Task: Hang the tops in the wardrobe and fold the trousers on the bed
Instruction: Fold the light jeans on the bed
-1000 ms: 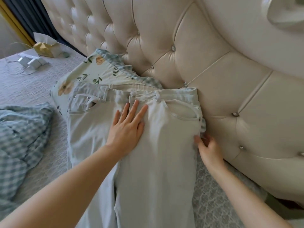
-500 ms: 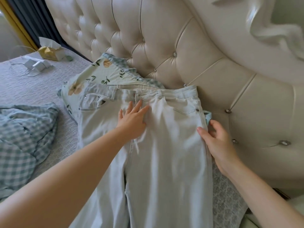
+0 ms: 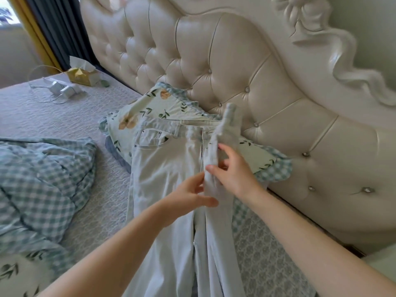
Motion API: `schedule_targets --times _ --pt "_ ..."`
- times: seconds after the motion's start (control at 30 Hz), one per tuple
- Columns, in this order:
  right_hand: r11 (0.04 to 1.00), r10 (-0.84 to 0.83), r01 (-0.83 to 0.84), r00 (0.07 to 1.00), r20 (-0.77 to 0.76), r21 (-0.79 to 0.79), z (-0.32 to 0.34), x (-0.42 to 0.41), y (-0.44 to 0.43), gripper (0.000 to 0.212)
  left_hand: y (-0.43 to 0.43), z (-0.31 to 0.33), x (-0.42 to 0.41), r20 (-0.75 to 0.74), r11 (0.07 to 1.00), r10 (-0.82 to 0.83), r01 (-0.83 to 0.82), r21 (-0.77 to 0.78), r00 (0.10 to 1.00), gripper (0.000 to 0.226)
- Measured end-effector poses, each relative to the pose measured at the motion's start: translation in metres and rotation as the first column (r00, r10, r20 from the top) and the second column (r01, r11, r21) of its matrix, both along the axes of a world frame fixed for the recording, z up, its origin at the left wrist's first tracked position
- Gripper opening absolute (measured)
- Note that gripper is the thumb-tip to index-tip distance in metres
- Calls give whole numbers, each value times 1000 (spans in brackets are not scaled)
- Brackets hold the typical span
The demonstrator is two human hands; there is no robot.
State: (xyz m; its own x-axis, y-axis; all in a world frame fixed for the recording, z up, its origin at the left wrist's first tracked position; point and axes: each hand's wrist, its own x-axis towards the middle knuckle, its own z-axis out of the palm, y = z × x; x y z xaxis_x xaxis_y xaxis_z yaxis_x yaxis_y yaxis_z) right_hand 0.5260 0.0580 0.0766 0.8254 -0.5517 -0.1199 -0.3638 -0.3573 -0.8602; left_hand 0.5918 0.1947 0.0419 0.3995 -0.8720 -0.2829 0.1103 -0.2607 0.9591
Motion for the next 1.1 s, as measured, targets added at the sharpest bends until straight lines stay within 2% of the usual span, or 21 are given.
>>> schedule_targets --times 0.1,0.13,0.17,0.2,0.27,0.33,0.4,0.43,0.5,0.63,0.7,0.77,0.97,1.1 --pt "953 128 -123 992 0 276 -11 27 14 48 15 -17 3 -57 976 217 -215 35 974 54" --pt "938 176 -164 984 -13 305 -13 35 15 45 18 -24 4 -48 948 313 -310 70 949 50" --pt "950 235 -218 971 -49 224 -15 44 14 43 21 -32 6 -42 918 389 -383 104 920 43" --pt "962 269 -262 959 -88 79 -16 53 10 41 23 -38 8 -38 895 434 -425 134 900 36" --pt "933 236 -256 966 -107 -253 -14 73 -4 39 26 -48 12 -36 877 460 -448 175 887 35" --pt "861 200 -215 976 -81 -462 -8 97 -19 36 29 -57 16 -53 872 468 -451 191 882 37" --pt "752 204 -275 961 -186 -599 -4 125 -30 37 31 -63 18 -67 878 458 -440 188 887 41" --pt "701 204 -341 938 -282 -627 -4 138 -31 43 32 -65 20 -71 883 449 -431 185 891 44" --pt "657 197 -446 880 -433 -608 -5 159 -28 54 36 -67 23 -71 892 431 -413 184 899 46" --pt "706 214 -534 787 -578 -466 -16 184 -19 62 47 -68 30 -91 901 408 -384 201 909 48" --pt "691 226 -568 757 -613 -447 -18 190 -15 52 54 -67 33 -118 904 399 -370 213 909 48" --pt "707 272 -556 784 -557 -437 -15 196 -13 22 62 -65 41 -150 903 406 -370 219 902 46" --pt "773 434 -516 854 -286 -370 2 222 -3 20 95 -61 89 -173 831 545 -500 245 821 34" --pt "804 383 -420 907 -173 -421 -1 253 13 22 104 -61 131 -164 757 652 -622 200 740 51"
